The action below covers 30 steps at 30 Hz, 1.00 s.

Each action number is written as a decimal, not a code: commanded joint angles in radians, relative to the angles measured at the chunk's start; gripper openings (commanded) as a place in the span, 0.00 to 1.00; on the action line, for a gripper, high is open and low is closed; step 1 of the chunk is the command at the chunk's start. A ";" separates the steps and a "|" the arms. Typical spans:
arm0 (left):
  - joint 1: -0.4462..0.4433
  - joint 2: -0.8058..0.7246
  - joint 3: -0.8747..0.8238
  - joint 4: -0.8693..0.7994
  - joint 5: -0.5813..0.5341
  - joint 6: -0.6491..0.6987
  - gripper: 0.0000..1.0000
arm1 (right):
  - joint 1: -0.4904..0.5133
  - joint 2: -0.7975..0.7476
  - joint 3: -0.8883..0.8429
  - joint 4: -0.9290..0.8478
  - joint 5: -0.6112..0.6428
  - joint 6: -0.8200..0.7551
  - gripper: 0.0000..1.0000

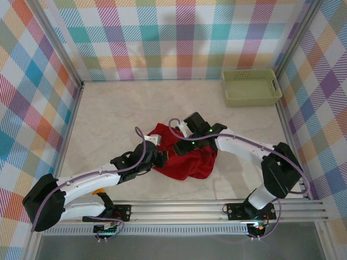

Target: Fold the inside-out t-shirt

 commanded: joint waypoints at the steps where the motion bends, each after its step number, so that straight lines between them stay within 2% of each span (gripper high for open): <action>1: -0.012 -0.032 -0.024 0.052 -0.003 -0.014 0.00 | 0.003 0.036 0.050 0.032 -0.030 0.012 0.70; 7: -0.014 -0.063 -0.034 0.045 0.006 -0.009 0.00 | 0.003 0.138 0.102 0.037 0.067 0.019 0.58; 11: -0.015 -0.085 -0.040 0.031 0.001 -0.007 0.00 | -0.005 0.167 0.119 0.047 0.132 0.027 0.37; 14: -0.017 -0.094 -0.048 0.021 -0.003 -0.009 0.00 | -0.022 0.140 0.113 0.069 0.146 0.040 0.15; 17: -0.017 -0.094 -0.052 0.011 -0.001 -0.007 0.00 | -0.033 0.091 0.106 0.090 0.159 0.049 0.00; 24: -0.017 -0.109 -0.068 -0.028 -0.016 0.005 0.03 | -0.073 -0.057 0.074 0.116 0.154 0.081 0.00; 28: -0.018 -0.114 -0.077 -0.038 -0.020 0.011 0.04 | -0.098 -0.119 0.059 0.112 -0.005 0.049 0.00; 30: -0.018 -0.115 -0.079 -0.030 -0.014 0.011 0.04 | -0.084 -0.098 0.069 0.074 -0.097 -0.002 0.18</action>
